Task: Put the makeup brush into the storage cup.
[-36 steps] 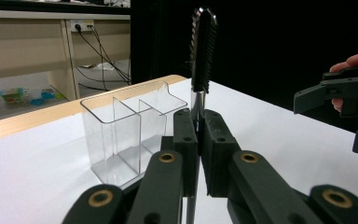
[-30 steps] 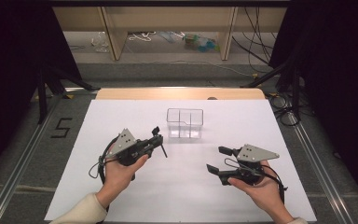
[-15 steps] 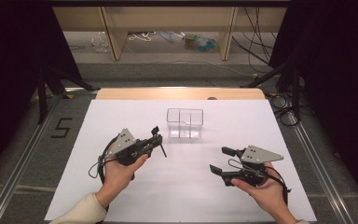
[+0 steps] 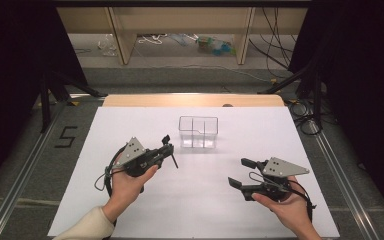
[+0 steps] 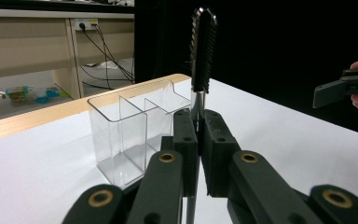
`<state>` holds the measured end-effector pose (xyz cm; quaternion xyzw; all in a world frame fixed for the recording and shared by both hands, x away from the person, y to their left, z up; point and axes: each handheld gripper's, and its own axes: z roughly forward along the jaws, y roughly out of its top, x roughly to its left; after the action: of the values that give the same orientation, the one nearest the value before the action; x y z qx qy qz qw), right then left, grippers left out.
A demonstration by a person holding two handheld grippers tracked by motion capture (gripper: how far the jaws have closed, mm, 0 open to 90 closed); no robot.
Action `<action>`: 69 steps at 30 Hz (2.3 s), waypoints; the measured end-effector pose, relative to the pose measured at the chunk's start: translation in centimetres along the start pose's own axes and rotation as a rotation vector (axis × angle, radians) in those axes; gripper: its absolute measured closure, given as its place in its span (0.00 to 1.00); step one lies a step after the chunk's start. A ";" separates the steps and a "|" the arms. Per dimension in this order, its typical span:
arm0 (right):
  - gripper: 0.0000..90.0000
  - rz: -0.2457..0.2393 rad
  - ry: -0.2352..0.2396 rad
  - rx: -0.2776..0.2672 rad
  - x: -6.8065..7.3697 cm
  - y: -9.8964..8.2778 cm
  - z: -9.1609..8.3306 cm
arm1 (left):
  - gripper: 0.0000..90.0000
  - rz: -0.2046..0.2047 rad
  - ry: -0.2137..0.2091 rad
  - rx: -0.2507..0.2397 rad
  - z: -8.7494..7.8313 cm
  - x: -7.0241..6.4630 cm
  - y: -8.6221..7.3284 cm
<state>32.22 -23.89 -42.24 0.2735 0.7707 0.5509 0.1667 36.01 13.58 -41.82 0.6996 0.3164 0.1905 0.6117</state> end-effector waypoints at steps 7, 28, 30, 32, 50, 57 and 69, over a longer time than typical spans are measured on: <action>0.27 0.000 -0.008 0.020 -0.1 -0.1 -0.6 | 0.95 -0.015 0.013 0.004 -0.1 -0.1 0.0; 0.26 0.003 -0.010 -0.020 0.0 -0.5 -1.0 | 0.95 0.028 0.055 0.031 0.1 -0.3 0.5; 0.26 0.008 -0.011 -0.019 0.0 -0.6 -1.1 | 0.95 0.032 0.058 0.034 0.1 -0.4 0.6; 0.26 0.010 -0.005 -0.033 0.0 -0.6 -0.9 | 0.95 0.032 0.058 0.033 0.2 -0.4 0.7; 0.26 0.011 -0.015 -0.026 -0.1 -0.7 -0.9 | 0.95 0.040 0.056 0.025 0.9 -0.4 1.6; 0.26 0.016 -0.014 -0.014 0.0 -0.8 -1.0 | 0.95 0.048 0.053 0.025 1.2 -0.3 1.9; 0.25 0.015 -0.007 -0.028 -0.1 -0.9 -0.8 | 0.95 0.052 0.048 0.028 1.7 -0.1 2.3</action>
<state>31.64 -24.74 -42.79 0.2786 0.7603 0.5619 0.1691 37.50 12.11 -39.89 0.7113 0.3154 0.2186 0.5889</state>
